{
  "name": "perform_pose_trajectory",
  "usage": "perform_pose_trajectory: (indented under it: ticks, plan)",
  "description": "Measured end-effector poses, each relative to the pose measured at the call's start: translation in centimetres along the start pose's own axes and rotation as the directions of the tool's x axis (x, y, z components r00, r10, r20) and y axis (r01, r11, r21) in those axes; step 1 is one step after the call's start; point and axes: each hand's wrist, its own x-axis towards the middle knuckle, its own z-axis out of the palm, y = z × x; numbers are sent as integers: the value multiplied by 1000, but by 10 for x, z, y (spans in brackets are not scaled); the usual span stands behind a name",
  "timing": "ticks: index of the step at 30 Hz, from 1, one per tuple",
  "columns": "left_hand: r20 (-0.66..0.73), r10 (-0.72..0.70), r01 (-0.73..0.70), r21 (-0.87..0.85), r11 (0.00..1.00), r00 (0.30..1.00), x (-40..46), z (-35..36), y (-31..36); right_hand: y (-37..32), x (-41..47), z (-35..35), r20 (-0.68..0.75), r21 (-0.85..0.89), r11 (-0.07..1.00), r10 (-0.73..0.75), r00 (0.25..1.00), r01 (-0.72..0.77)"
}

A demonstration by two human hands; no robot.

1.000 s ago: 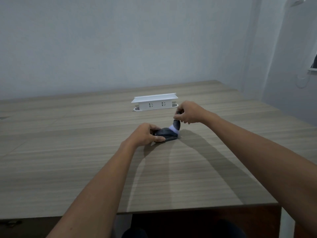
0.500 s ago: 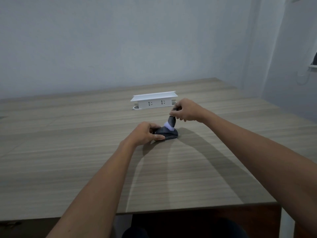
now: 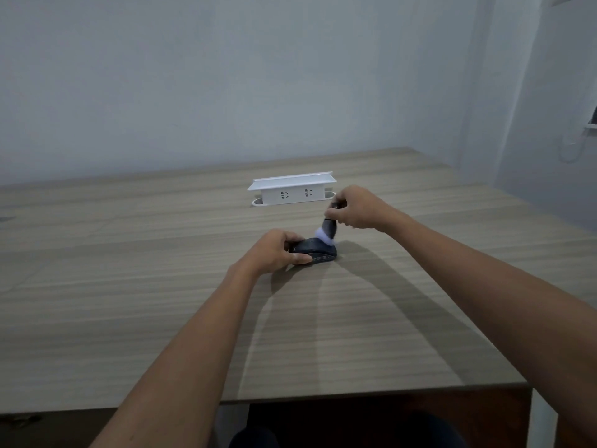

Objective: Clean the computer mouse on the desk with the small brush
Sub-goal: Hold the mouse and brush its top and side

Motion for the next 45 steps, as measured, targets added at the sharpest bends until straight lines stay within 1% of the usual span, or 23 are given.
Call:
perform_pose_trajectory:
  ticks: [2,3,6,7,10,11,15,17,19,20,21,23,24,28,29,32,33,36,37,40,41,43,45]
  plan:
    - [-4,1,-1,3,1000,1000,0,0,-1,0,-6,3,28,92,996,-12,1000,10]
    - [-9,-3,3,9,1000,1000,0,0,-1,2,-7,3,30,67,998,-15,999,13]
    - [-17,-9,9,25,1000,1000,1,1,0,5,-10,-1,-9,-110,994,-27,1000,26]
    - [-19,-8,9,32,999,1000,1,1,1,6,-10,-2,-30,-103,994,-29,999,26]
    - [-33,-12,13,33,999,999,0,2,2,8,-16,-2,-8,72,997,-35,999,36]
    - [-40,-12,14,41,999,999,0,2,2,8,-18,0,9,82,996,-30,1000,29]
    - [-52,-16,19,71,997,999,1,4,4,17,-20,0,-16,-113,993,-29,999,27]
    - [-59,-18,22,79,997,998,1,5,4,18,-21,0,-45,-48,998,-37,998,35]
    - [-67,-23,28,84,996,997,0,5,6,16,-26,1,-39,69,997,-44,998,47]
    - [-68,-23,28,83,996,997,0,5,6,17,-27,3,-34,89,995,-40,999,43]
    - [-70,-24,30,81,996,997,0,6,6,19,-27,3,-34,63,997,-43,998,45]
    - [-79,-31,37,81,996,996,0,7,7,22,-27,2,-43,-65,997,-51,998,48]
    - [-82,-34,41,83,996,996,0,7,8,23,-27,2,-64,-82,996,-47,997,42]
    - [-116,-46,57,98,994,992,-1,9,8,18,-33,5,-79,95,993,-60,995,67]
    - [-127,-46,58,92,994,991,-2,10,9,19,-32,8,-81,89,994,-55,995,62]
    - [-153,-57,68,71,995,987,-4,12,10,22,-30,9,-119,-30,999,-16,993,12]
    - [-162,-63,75,72,995,985,-5,12,10,21,-30,9,-132,-19,1000,-13,991,11]
    - [-202,-85,103,82,991,976,-5,16,9,16,-33,10,-114,102,993,-43,993,55]
    - [-217,-88,111,96,989,972,-5,17,10,16,-33,11,-105,103,993,-46,993,56]
    - [-250,-97,131,123,984,963,-5,21,12,18,-29,12,-124,-23,999,-29,992,26]
    - [-253,-101,137,129,982,962,-5,21,13,17,-27,11,-140,-34,999,-31,990,27]
    - [-253,-111,148,133,980,961,-5,21,13,14,-27,9,-153,27,998,-58,987,63]
    - [-245,-118,152,123,981,962,-6,20,13,10,-26,9,-114,81,992,-89,990,99]
